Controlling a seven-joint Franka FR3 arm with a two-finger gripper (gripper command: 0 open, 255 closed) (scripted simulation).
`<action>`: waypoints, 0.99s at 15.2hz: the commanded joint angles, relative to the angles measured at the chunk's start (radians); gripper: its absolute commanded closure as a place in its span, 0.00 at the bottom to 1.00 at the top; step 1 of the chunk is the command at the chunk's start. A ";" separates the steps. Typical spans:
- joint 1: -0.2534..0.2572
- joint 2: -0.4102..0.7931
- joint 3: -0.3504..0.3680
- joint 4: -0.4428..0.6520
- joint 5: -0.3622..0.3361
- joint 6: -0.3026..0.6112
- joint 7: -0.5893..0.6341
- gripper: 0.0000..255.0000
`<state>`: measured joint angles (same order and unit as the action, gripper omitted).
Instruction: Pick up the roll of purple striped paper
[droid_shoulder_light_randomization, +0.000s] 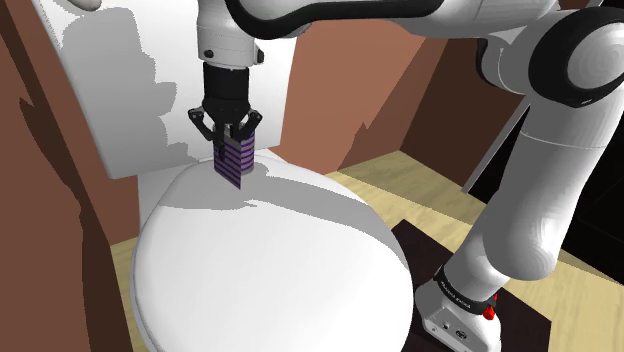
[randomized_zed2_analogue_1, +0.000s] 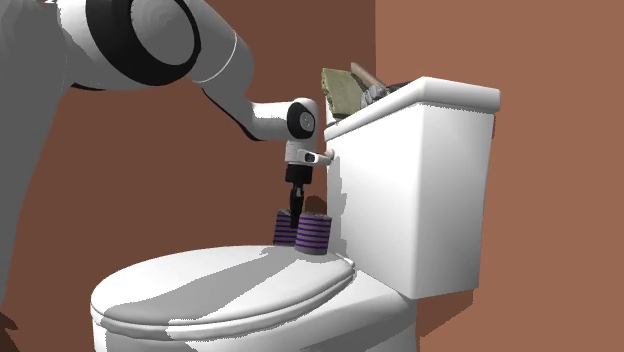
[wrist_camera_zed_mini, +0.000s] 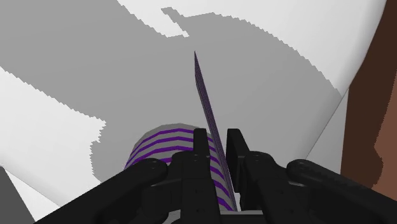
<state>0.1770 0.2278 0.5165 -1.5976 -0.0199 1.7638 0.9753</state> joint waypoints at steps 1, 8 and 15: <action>0.002 0.002 0.001 0.026 -0.001 -0.024 0.003 1.00; 0.010 0.010 0.004 0.130 -0.005 -0.121 0.010 1.00; 0.019 0.026 0.006 0.220 -0.013 -0.196 0.019 1.00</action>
